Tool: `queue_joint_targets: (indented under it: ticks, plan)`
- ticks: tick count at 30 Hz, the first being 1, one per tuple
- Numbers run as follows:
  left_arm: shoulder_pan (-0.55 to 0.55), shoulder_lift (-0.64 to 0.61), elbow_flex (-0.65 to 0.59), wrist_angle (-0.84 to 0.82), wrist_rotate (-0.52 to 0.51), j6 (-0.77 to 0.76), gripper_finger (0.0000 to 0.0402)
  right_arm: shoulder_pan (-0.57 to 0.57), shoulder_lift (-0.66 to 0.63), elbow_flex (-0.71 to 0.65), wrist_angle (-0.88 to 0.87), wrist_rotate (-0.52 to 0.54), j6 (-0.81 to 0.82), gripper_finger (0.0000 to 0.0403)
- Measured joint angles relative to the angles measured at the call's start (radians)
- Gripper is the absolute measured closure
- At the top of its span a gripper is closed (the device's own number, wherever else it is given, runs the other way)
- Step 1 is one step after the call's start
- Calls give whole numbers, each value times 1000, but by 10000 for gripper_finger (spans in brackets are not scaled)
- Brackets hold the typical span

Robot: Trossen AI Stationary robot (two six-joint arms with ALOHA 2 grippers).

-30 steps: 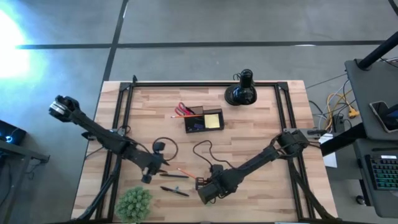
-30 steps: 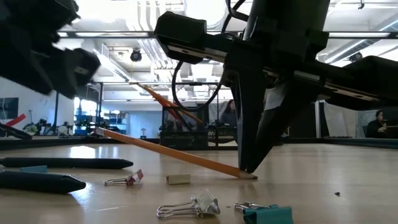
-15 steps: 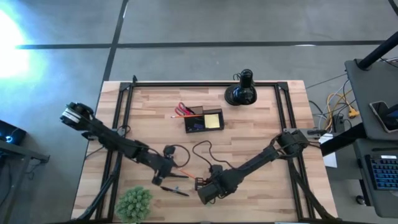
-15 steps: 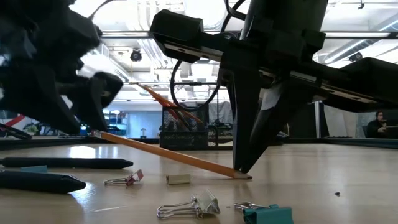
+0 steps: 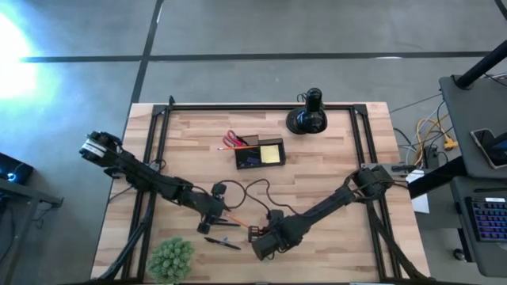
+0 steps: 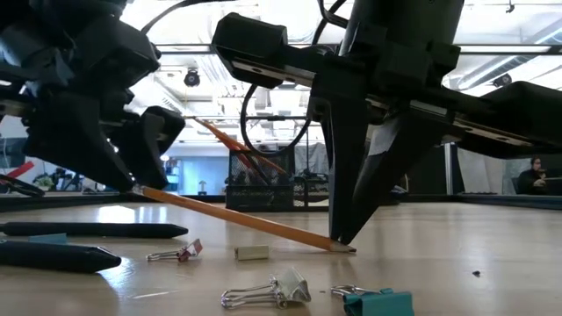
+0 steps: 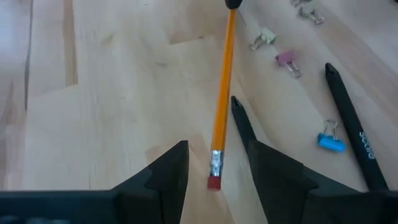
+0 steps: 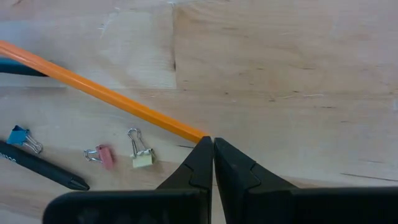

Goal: Pick and place office supplies into organizer
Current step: Put the pencil into the black organizer

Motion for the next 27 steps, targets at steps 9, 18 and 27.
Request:
queue_joint_targets:
  ticks: [9,18,27]
  plan:
    - [2,4,-3,-2,10,39,305,0,0,0,0,0,0,394]
    - [6,4,-4,-11,8,76,323,0,0,0,0,0,0,394]
    - [13,4,-12,-36,2,77,323,0,0,0,0,0,0,394]
